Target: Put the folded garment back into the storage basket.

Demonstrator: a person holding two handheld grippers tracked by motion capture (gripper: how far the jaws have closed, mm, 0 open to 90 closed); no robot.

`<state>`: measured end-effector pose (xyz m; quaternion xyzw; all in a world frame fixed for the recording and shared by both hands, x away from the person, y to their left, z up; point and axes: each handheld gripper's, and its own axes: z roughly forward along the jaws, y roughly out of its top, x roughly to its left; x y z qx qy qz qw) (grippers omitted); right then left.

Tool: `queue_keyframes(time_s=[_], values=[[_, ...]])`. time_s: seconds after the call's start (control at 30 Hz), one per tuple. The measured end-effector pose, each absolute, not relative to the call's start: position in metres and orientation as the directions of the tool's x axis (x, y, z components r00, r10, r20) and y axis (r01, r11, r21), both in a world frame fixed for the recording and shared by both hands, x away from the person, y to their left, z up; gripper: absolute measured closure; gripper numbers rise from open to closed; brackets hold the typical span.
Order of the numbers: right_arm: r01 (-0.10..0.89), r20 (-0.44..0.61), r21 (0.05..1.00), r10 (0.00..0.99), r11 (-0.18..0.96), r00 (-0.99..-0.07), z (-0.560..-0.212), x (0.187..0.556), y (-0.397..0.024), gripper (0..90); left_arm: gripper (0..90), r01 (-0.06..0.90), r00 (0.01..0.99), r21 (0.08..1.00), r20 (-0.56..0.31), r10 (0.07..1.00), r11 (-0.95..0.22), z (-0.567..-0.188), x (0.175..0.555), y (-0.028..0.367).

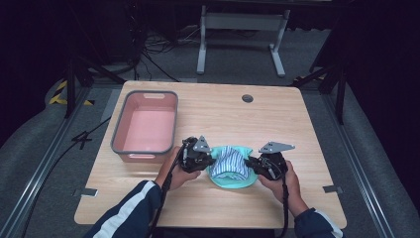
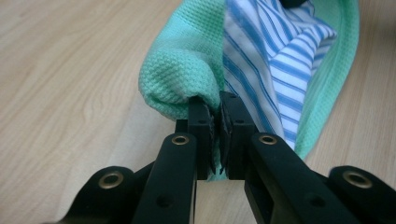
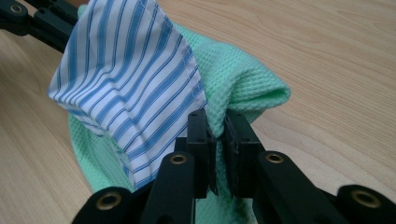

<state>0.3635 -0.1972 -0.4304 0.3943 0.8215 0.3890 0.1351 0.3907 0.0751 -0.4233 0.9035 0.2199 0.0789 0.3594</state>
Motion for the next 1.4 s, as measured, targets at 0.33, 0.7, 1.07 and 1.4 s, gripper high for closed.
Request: queue_keyframes(time_s=[0.33, 0.7, 1.07, 1.4], values=[[0.544, 0.095, 0.759, 0.765, 0.358, -0.636, -0.418, 0.370, -0.195, 81.8, 84.4, 0.319, 0.888, 0.693, 0.019, 0.459, -0.647, -0.401, 0.396, 0.076], [0.519, 0.079, 0.777, 0.763, 0.356, -0.642, -0.405, 0.376, -0.193, 81.7, 84.4, 0.309, 0.879, 0.713, 0.039, 0.476, -0.629, -0.386, 0.402, 0.082], [0.480, 0.055, 0.802, 0.756, 0.356, -0.652, -0.379, 0.386, -0.180, 81.7, 84.4, 0.298, 0.859, 0.740, 0.068, 0.508, -0.603, -0.365, 0.406, 0.097], [0.438, 0.025, 0.814, 0.730, 0.382, -0.683, -0.359, 0.393, -0.153, 81.6, 84.5, 0.310, 0.833, 0.746, 0.085, 0.546, -0.589, -0.354, 0.407, 0.124]])
